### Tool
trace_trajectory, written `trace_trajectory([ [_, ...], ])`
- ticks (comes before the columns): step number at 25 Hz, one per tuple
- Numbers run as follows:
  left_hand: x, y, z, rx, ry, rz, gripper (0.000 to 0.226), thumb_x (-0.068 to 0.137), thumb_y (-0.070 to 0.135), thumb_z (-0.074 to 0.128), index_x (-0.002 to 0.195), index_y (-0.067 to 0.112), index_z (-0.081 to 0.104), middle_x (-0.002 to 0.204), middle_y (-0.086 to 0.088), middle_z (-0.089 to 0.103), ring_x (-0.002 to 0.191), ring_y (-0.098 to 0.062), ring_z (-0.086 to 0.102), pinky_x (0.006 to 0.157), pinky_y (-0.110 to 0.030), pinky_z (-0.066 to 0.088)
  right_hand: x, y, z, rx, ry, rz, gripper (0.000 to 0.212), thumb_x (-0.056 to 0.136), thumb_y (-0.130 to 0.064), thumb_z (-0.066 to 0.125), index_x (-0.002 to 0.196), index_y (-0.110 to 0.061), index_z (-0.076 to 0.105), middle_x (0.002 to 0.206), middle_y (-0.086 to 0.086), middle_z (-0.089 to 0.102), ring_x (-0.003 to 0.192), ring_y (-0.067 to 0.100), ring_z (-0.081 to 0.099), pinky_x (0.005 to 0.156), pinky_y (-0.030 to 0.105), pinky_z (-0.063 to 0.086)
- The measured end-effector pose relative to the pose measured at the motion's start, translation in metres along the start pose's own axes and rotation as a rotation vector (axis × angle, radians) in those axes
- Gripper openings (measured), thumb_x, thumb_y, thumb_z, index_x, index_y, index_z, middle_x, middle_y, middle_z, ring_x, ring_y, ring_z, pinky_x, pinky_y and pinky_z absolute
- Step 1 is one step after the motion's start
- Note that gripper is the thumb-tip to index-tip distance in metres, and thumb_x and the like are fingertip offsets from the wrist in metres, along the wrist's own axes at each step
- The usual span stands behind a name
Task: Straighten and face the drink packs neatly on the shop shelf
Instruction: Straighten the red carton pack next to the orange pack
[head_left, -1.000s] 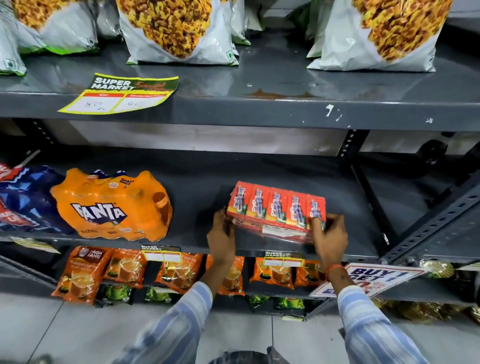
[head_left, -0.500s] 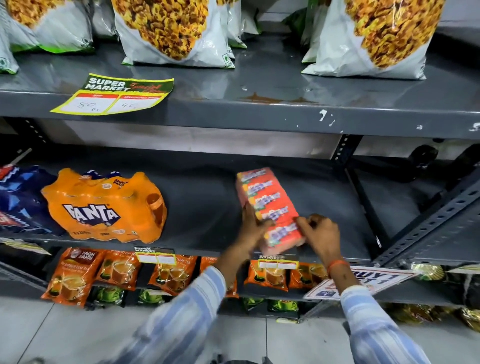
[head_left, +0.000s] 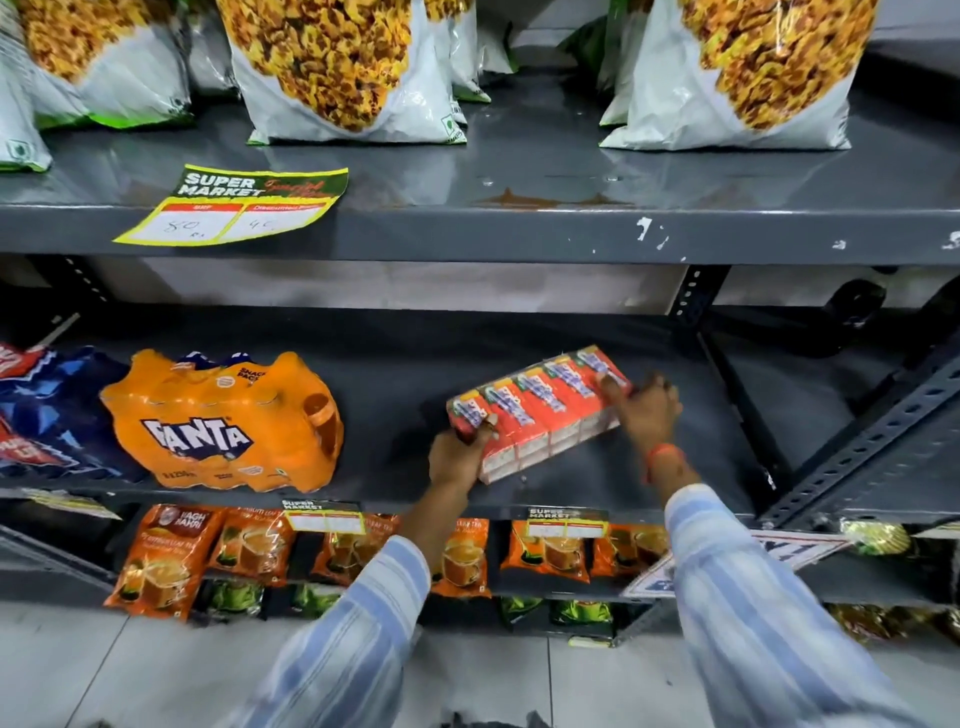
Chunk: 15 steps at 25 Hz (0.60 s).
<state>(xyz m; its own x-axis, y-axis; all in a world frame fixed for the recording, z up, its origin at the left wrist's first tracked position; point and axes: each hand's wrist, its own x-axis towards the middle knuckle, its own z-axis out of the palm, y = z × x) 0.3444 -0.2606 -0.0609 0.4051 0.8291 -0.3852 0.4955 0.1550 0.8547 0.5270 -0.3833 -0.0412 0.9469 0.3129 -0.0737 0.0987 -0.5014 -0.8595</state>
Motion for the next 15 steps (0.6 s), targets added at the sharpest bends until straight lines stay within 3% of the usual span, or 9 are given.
trace_trajectory([
  [2,0.003,0.002,0.001,-0.179,-0.031,-0.056,0.041,0.082,0.023,0.068,0.107,-0.008,0.062,0.113,-0.026,0.065,0.104,-0.038,0.063,0.082,-0.037,0.049,0.021,0.003,0.002,0.081,-0.21,0.15,0.034,0.075,-0.034,0.076,0.092,-0.01,0.059,0.117,0.02,0.065,0.093,0.028,0.06,0.081,0.039,0.051],
  [4,0.008,0.003,-0.004,-0.277,-0.043,-0.034,0.038,0.08,0.013,0.07,0.111,-0.007,0.06,0.117,-0.025,0.064,0.104,-0.035,0.063,0.087,-0.04,0.052,0.023,0.012,0.005,0.202,-0.242,0.147,0.035,0.072,-0.027,0.08,0.09,-0.012,0.054,0.108,0.018,0.069,0.085,0.026,0.063,0.074,0.044,0.059],
  [5,0.009,0.001,-0.009,-0.275,-0.049,0.017,0.039,0.079,0.009,0.07,0.113,-0.005,0.059,0.119,-0.024,0.063,0.103,-0.032,0.063,0.087,-0.04,0.053,0.017,0.018,0.005,0.278,-0.245,0.117,0.037,0.073,-0.024,0.079,0.093,-0.01,0.052,0.102,0.015,0.069,0.085,0.025,0.063,0.068,0.04,0.06],
  [7,0.012,-0.004,-0.024,-0.198,-0.06,0.18,0.043,0.078,0.009,0.071,0.118,0.0,0.057,0.118,-0.018,0.064,0.1,-0.023,0.061,0.079,-0.024,0.054,0.003,0.033,0.003,0.373,-0.235,0.023,0.039,0.073,-0.021,0.079,0.095,-0.006,0.051,0.092,0.008,0.065,0.084,0.021,0.062,0.065,0.028,0.055],
  [10,0.007,-0.019,-0.039,-0.111,-0.059,0.396,0.055,0.08,0.01,0.069,0.13,0.005,0.047,0.118,-0.009,0.062,0.105,-0.018,0.058,0.074,-0.003,0.049,-0.016,0.04,0.0,0.354,-0.244,-0.053,0.036,0.071,-0.011,0.08,0.084,-0.017,0.047,0.085,0.0,0.062,0.078,0.013,0.059,0.07,0.025,0.048],
  [11,0.003,-0.028,-0.04,-0.092,-0.043,0.439,0.058,0.081,0.009,0.067,0.134,0.005,0.043,0.12,-0.007,0.06,0.108,-0.019,0.057,0.079,-0.004,0.048,-0.022,0.041,-0.001,0.342,-0.254,-0.066,0.039,0.07,-0.008,0.081,0.079,-0.019,0.045,0.081,-0.002,0.059,0.075,0.011,0.057,0.068,0.024,0.047],
  [13,-0.002,-0.044,-0.04,-0.05,-0.002,0.46,0.063,0.084,0.009,0.064,0.14,0.008,0.034,0.127,-0.011,0.058,0.117,-0.023,0.054,0.094,-0.022,0.048,-0.03,0.05,-0.002,0.332,-0.266,-0.082,0.038,0.069,-0.009,0.081,0.074,-0.017,0.044,0.075,0.0,0.055,0.071,0.013,0.053,0.067,0.025,0.044],
  [15,-0.009,-0.049,-0.034,-0.051,0.029,0.391,0.068,0.089,0.01,0.057,0.146,0.011,0.019,0.139,-0.013,0.049,0.127,-0.024,0.046,0.105,-0.039,0.041,-0.039,0.056,-0.005,0.39,-0.26,-0.093,0.038,0.07,-0.038,0.079,0.079,-0.013,0.052,0.081,0.005,0.06,0.077,0.016,0.057,0.075,0.03,0.048],
])
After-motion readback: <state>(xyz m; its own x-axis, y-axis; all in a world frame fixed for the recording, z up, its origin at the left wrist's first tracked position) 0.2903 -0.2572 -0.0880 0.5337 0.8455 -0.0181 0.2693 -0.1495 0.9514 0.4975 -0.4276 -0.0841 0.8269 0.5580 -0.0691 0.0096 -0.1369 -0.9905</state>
